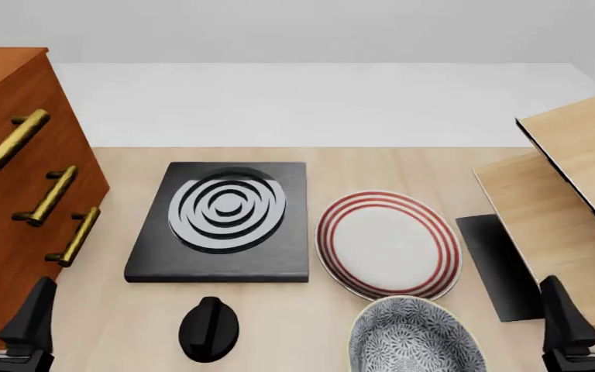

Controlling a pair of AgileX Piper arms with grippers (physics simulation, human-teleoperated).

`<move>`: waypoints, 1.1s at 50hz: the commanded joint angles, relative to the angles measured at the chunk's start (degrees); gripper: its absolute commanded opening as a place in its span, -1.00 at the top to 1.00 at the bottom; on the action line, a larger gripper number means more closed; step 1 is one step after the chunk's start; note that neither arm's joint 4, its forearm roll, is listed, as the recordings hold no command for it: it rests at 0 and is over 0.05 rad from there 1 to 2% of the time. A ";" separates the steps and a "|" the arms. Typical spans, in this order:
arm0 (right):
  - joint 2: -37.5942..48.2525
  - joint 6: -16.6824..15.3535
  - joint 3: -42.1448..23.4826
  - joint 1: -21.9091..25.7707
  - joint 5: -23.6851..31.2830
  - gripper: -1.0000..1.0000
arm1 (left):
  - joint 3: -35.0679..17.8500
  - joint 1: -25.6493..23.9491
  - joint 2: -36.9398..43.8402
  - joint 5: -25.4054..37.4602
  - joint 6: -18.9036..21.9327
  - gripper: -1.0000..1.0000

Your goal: Pick up the cream cheese and put it in the bowl.

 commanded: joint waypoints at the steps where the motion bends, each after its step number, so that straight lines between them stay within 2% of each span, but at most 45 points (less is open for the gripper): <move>1: 2.42 -0.13 0.15 1.80 -1.76 -1.00 | -0.15 0.00 0.28 -0.06 0.01 -1.00; 7: 4.70 -2.57 0.21 3.78 -2.91 -1.00 | -0.15 -0.01 0.27 -0.06 0.02 -1.00; 10: 5.06 -3.22 0.20 6.27 -2.72 -1.00 | -0.15 -0.02 0.25 -0.07 0.02 -1.00; 11: 4.78 -4.11 0.05 8.48 -2.06 -1.00 | -0.15 -0.02 0.25 -0.07 0.00 -1.00; 13: 4.22 -4.06 -0.18 9.21 -1.49 -1.00 | -0.15 -0.01 0.25 -0.07 0.01 -1.00; 17: 2.40 -7.41 -4.12 17.11 4.49 -1.00 | -0.15 -0.01 0.26 -0.07 -0.01 -1.00; 18: 2.35 -7.41 -4.14 17.11 4.55 -1.00 | -0.15 -0.01 0.26 -0.07 -0.01 -1.00; 22: 2.47 -9.13 -7.56 22.67 8.83 -1.00 | -0.15 -0.01 0.27 -0.06 0.00 -1.00; 24: 2.44 -11.34 -8.40 24.22 10.08 -1.00 | -0.15 -0.01 0.27 -0.06 0.00 -1.00; 30: 6.33 -14.68 -10.85 32.64 11.65 -1.00 | -0.15 -0.01 0.27 -0.06 0.01 -1.00; 33: 8.43 -14.90 -12.07 35.99 11.91 -1.00 | -0.15 0.00 0.28 -0.06 0.00 -1.00; 35: 10.47 -16.29 -12.19 38.18 10.92 -1.00 | -0.15 -0.02 0.26 -0.07 0.01 -1.00; 41: 15.95 -16.88 -12.26 42.47 7.12 -1.00 | -0.15 -0.01 0.27 -0.06 0.01 -1.00; 44: 21.86 -16.93 -12.16 46.61 2.54 -1.00 | -0.15 -0.02 0.27 -0.06 0.01 -1.00; 55: 39.25 -18.50 -12.67 55.97 -9.93 -1.00 | -0.15 -0.01 0.24 -0.07 -0.01 -1.00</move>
